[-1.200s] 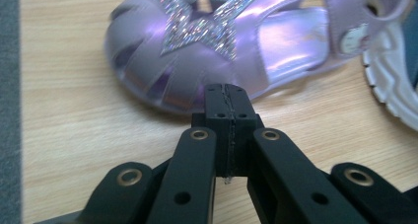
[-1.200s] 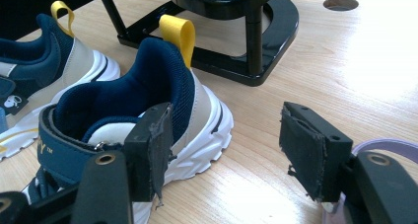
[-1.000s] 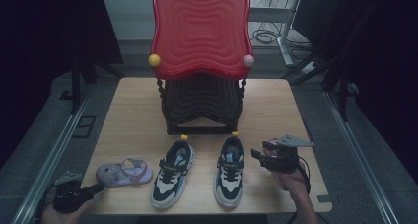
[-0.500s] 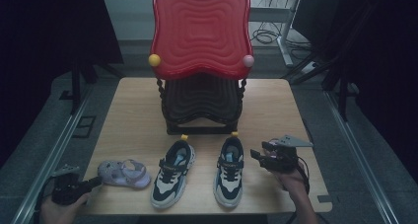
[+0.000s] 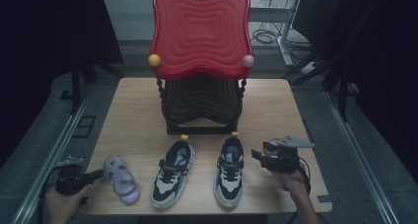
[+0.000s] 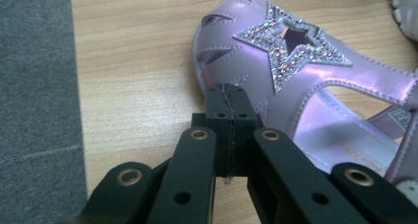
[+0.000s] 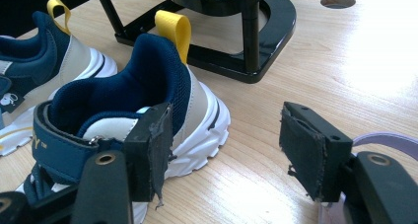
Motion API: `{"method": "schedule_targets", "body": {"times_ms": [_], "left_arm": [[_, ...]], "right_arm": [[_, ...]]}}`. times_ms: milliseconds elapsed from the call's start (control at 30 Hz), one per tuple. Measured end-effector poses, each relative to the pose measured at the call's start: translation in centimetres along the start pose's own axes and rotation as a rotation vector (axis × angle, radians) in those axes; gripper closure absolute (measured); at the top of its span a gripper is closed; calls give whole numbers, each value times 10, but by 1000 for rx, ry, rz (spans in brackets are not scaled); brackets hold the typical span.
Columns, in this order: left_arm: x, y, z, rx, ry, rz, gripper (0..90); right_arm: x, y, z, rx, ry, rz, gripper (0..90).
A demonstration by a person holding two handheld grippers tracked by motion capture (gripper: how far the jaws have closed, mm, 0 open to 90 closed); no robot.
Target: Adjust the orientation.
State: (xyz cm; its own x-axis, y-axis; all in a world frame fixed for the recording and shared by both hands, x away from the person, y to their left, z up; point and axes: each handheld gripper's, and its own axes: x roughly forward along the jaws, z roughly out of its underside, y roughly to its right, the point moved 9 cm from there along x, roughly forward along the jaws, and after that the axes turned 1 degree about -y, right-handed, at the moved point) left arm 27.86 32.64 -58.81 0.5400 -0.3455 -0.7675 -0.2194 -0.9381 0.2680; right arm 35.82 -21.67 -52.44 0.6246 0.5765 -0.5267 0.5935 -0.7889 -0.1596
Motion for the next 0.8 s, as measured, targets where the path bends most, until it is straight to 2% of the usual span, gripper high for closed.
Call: {"method": "schedule_targets", "body": {"times_ms": [133,267,600,800], "left_arm": [[-1,-7,3,-21,5,-6,900],[3,-5,2,-17,2,-1,900],[15,-3,-14,-17,16,17,900],[22,-1,-21,0,16,31,900]], "right_arm": [[0,1,1,5,-2,3,379],[1,1,1,3,-3,7,379],[0,2,3,2,-7,11,380],[1,2,4,-2,-12,11,379]]}}
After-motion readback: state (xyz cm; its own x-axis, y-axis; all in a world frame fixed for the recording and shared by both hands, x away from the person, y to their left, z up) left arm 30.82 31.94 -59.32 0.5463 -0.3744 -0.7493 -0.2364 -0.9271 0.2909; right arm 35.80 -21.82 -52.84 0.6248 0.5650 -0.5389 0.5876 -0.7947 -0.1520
